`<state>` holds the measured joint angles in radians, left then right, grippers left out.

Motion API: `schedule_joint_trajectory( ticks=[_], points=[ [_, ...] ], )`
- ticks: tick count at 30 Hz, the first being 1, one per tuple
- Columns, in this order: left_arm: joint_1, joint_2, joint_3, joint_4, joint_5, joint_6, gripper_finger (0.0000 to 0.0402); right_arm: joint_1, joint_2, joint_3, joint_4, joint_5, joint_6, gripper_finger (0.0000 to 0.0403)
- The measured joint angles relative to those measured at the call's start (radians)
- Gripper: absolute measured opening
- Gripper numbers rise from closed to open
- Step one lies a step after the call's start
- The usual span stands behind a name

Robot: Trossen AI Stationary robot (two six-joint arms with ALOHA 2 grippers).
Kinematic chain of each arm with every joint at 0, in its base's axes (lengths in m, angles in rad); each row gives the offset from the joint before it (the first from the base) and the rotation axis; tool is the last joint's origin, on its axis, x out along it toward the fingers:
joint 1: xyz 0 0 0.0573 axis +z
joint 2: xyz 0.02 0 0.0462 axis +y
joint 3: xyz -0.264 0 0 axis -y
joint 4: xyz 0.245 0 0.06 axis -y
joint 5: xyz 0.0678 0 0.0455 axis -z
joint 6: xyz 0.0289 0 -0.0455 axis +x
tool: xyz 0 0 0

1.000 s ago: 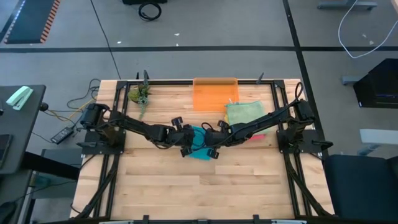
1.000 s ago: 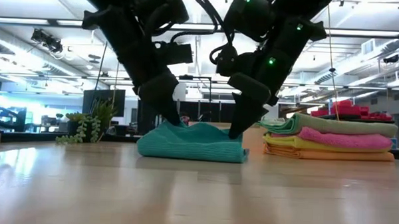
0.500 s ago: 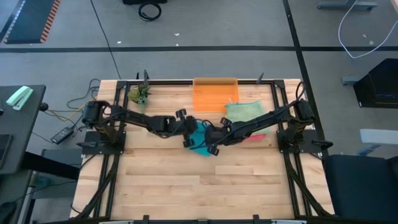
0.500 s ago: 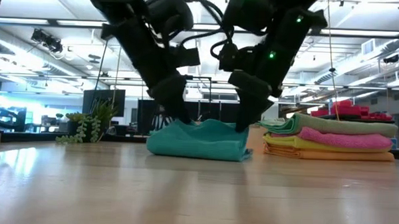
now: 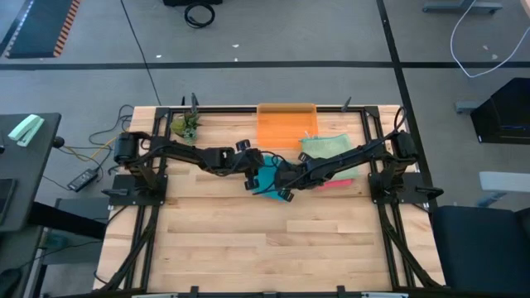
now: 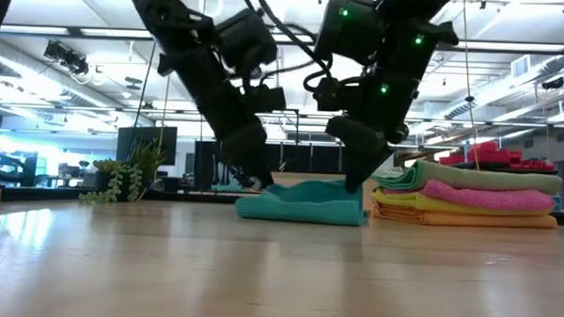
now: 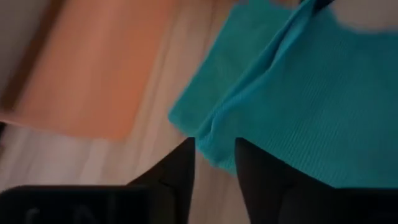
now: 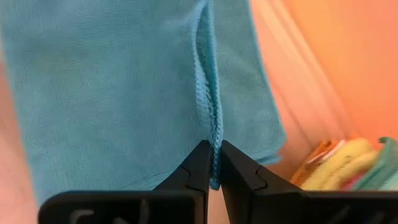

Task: Fold microfiber towels
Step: Fold the blue microfiber cloth

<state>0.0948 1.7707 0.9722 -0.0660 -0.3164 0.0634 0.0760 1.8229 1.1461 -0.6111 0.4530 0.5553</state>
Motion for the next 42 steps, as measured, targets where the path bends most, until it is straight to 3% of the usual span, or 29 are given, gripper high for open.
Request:
schedule_joint_trajectory(
  ticks=[4,8,18,23,28,32,42],
  points=[
    [-0.006,-0.053,0.000,-0.006,0.008,-0.005,0.0143,-0.002,0.000,0.000,-0.002,0.035,0.008,0.0037],
    [-0.029,-0.081,-0.035,0.048,0.047,-0.027,0.0147,-0.001,0.000,0.000,-0.005,0.073,0.015,0.0037],
    [-0.029,-0.206,-0.361,0.507,0.047,-0.146,0.0093,0.040,-0.057,-0.001,-0.040,0.114,0.010,0.0037],
    [0.013,-0.221,-0.445,0.534,0.059,-0.250,0.0059,0.054,-0.116,-0.001,-0.051,0.122,0.033,0.0037],
    [0.019,-0.168,-0.472,0.673,0.109,-0.309,0.0009,0.049,-0.129,-0.006,-0.061,0.109,0.063,0.0037],
    [0.006,-0.056,-0.457,0.761,0.171,-0.338,0.0014,0.033,-0.123,-0.007,-0.092,0.106,0.104,0.0037],
    [-0.029,0.079,-0.434,0.876,0.155,-0.316,0.0013,0.015,-0.123,-0.008,-0.133,0.104,0.146,0.0037]
  ],
)
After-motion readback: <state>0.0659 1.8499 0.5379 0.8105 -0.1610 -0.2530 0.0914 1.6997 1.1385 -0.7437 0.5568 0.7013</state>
